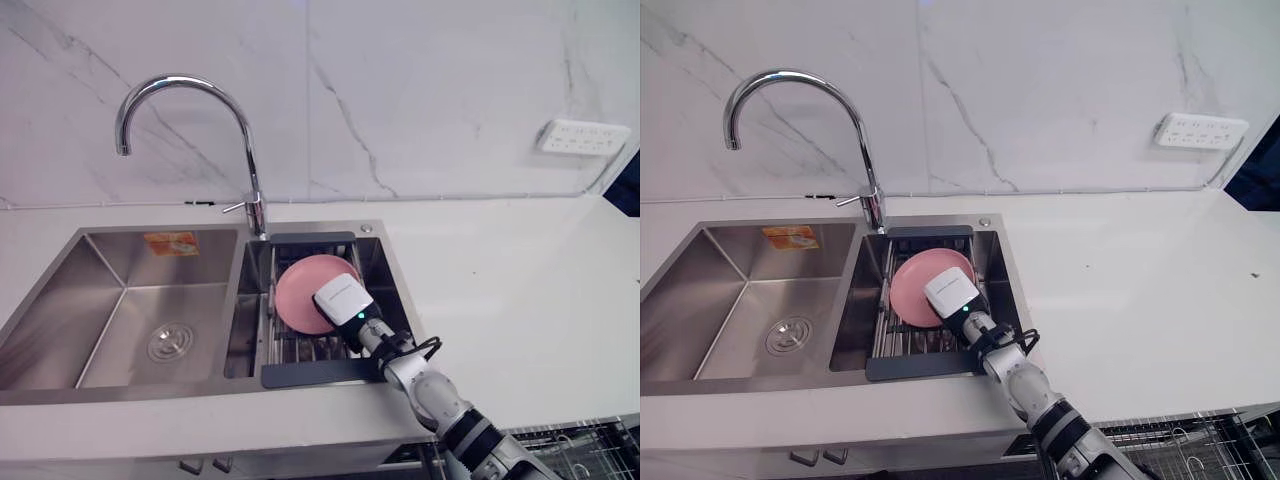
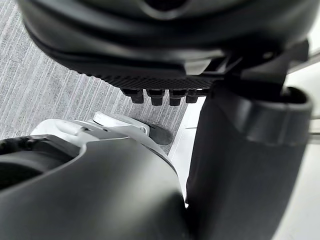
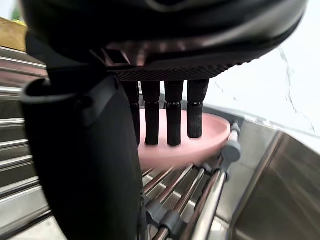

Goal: Walk over to the sink, pick up the cup, carry it to the dishwasher, place the cup inside the dishwasher, then close the dishwasher door

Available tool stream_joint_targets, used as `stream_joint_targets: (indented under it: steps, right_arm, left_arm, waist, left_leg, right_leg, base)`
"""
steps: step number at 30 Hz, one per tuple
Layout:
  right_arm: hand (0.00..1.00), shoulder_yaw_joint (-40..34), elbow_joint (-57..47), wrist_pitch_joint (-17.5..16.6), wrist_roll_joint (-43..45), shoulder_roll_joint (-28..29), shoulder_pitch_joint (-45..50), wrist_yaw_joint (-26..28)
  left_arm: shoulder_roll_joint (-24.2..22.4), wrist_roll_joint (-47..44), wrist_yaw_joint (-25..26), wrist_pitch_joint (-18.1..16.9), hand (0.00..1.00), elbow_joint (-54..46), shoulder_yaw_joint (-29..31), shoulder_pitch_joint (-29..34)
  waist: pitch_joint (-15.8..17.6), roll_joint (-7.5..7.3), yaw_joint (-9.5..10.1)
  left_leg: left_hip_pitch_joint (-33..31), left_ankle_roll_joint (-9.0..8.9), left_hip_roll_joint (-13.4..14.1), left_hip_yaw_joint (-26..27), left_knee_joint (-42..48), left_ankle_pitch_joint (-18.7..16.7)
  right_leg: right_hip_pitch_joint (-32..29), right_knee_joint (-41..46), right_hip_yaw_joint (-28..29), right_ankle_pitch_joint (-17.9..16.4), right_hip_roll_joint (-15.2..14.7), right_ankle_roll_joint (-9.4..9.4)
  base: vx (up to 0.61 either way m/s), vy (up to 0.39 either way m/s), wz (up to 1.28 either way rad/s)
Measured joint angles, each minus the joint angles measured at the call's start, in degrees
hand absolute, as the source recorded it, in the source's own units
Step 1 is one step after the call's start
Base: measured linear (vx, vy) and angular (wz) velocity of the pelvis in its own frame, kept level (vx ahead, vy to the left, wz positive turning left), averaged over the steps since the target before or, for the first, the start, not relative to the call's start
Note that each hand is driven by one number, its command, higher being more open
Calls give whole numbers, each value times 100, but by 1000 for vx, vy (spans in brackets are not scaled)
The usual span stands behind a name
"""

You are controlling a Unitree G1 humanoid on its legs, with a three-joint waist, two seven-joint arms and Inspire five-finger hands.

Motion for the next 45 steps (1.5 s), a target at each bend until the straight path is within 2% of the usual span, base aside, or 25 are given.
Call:
stream_joint_targets:
  steps: [6,12,24,27,28,33,38,40,43,45]
  right_arm:
    - [0,-2,9,24,51,-89,1,-271]
    - [0,-6,-16,79,863,-294,1,-579]
    - [0,-367,-147,134,2925,-526,37,-754]
    - [0,-501,-158,134,3794,-565,44,-745]
    - [100,-545,-158,144,3987,-565,45,-726]
    - [100,-999,-183,246,5357,-373,48,-367]
    - [100,-1417,-293,576,6521,-250,-3,33]
    - [100,-1596,-315,710,6775,-199,-31,165]
    - [100,-2245,-136,1014,7000,110,-328,244]
    - [100,-2521,-41,1182,7003,174,-538,248]
  left_arm:
    - [-9,2,-3,-133,100,19,21,13]
    - [-46,3,-9,-302,100,27,116,51]
    - [-193,-9,-12,-320,100,23,220,81]
    - [-193,-31,-6,-254,100,11,219,70]
    - [-194,-39,-3,-226,100,8,218,66]
    - [-218,-248,17,-10,100,-35,214,46]
    - [-234,-436,61,197,100,-223,214,51]
    - [-235,-455,106,215,100,-227,215,50]
    - [-249,-455,130,261,100,-236,214,33]
    - [-260,-460,130,277,100,-257,214,28]
  waist:
    - [21,33,-6]
    - [35,54,-15]
    - [147,239,-87]
    - [162,265,-89]
    - [163,265,-92]
    - [163,338,-120]
    - [154,349,-103]
    - [151,350,-120]
    - [152,367,-125]
    - [150,366,-59]
  left_leg:
    - [-23,1,6,5,0,-1]
    - [-47,1,18,12,0,-1]
    - [-64,-6,23,34,0,5]
    - [-74,-8,40,34,0,7]
    - [-79,-7,39,34,0,7]
    - [-102,10,38,29,0,17]
    - [-104,28,39,16,0,37]
    - [-104,31,39,15,0,45]
    - [-116,34,27,16,0,51]
    - [-123,36,12,15,0,51]
  right_leg:
    - [-25,0,6,-4,22,6]
    - [-52,-1,19,-4,26,7]
    - [-93,1,66,2,47,15]
    - [-104,0,73,2,63,14]
    - [-109,0,73,2,63,14]
    - [-127,-1,67,3,64,14]
    - [-123,-5,50,9,65,8]
    - [-123,-15,49,9,65,7]
    - [-127,-27,39,1,51,-5]
    - [-126,-28,24,1,33,-5]
  base:
    - [0,0,0]
    - [0,0,0]
    - [0,0,0]
    - [0,0,0]
    - [0,0,0]
    - [0,0,0]
    - [0,0,0]
    - [0,0,0]
    - [0,0,2]
    - [0,0,6]
